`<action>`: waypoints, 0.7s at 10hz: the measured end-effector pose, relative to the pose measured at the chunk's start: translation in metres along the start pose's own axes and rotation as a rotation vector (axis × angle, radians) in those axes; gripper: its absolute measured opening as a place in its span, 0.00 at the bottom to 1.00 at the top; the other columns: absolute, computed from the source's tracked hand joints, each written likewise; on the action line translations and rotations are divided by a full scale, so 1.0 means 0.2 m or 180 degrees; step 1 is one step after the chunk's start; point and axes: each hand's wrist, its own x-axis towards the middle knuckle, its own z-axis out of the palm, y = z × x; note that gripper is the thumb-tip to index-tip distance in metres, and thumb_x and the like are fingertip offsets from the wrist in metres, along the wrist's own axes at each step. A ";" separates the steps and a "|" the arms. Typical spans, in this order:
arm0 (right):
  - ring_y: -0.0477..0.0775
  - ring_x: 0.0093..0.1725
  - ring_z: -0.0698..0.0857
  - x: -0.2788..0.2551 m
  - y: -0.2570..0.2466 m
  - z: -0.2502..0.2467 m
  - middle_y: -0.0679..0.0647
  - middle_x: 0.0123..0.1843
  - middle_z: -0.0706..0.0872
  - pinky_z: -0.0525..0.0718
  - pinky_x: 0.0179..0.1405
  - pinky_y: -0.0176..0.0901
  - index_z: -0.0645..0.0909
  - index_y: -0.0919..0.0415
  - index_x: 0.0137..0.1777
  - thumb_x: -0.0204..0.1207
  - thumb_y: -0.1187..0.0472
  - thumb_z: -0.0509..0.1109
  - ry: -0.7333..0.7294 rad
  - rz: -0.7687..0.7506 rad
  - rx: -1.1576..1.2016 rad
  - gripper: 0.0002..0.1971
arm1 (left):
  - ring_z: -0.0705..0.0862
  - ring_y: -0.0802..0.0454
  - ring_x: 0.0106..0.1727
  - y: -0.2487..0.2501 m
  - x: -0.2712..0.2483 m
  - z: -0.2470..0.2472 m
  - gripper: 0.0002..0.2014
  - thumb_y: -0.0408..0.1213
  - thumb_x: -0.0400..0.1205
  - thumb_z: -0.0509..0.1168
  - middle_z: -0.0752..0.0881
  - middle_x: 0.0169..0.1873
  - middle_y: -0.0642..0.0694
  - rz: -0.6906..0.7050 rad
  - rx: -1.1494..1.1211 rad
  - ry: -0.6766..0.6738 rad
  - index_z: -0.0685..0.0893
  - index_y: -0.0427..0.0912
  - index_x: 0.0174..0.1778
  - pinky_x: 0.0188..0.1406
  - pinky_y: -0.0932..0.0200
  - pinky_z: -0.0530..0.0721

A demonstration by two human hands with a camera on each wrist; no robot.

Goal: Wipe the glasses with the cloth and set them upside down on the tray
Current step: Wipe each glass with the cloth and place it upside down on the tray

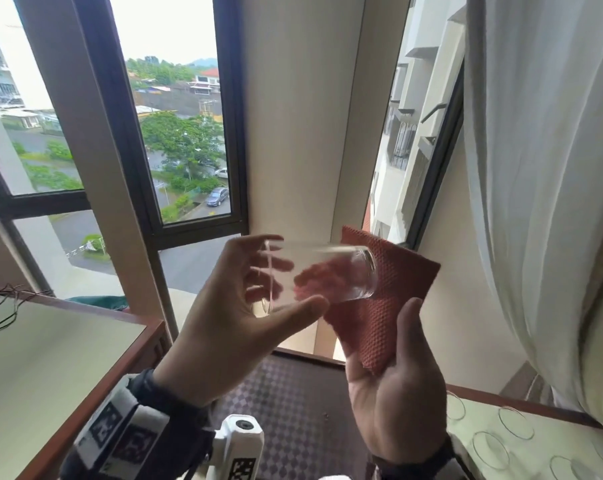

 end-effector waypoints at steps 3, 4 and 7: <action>0.29 0.47 0.86 0.14 -0.18 -0.08 0.26 0.52 0.86 0.82 0.48 0.27 0.80 0.45 0.59 0.91 0.51 0.56 -0.0690 -0.0960 -0.0606 0.10 | 0.93 0.43 0.51 -0.06 -0.13 0.15 0.36 0.53 0.63 0.89 0.93 0.57 0.45 0.0028 -0.0629 -0.0115 0.83 0.58 0.65 0.56 0.48 0.93; 0.38 0.33 0.90 0.15 -0.23 -0.13 0.41 0.34 0.92 0.84 0.34 0.26 0.85 0.52 0.45 0.87 0.47 0.54 -0.0485 -0.0808 -0.0752 0.19 | 0.93 0.43 0.49 -0.07 -0.15 0.20 0.35 0.53 0.64 0.88 0.93 0.54 0.46 0.0088 -0.0610 0.0058 0.83 0.57 0.65 0.53 0.45 0.94; 0.71 0.84 0.68 0.08 -0.09 -0.12 0.65 0.88 0.62 0.71 0.79 0.72 0.62 0.69 0.85 0.91 0.61 0.52 -0.0839 -0.2276 -0.2026 0.25 | 0.95 0.47 0.49 -0.06 -0.06 0.23 0.37 0.58 0.61 0.87 0.94 0.55 0.52 -0.0237 -0.0478 0.0015 0.83 0.57 0.65 0.52 0.43 0.95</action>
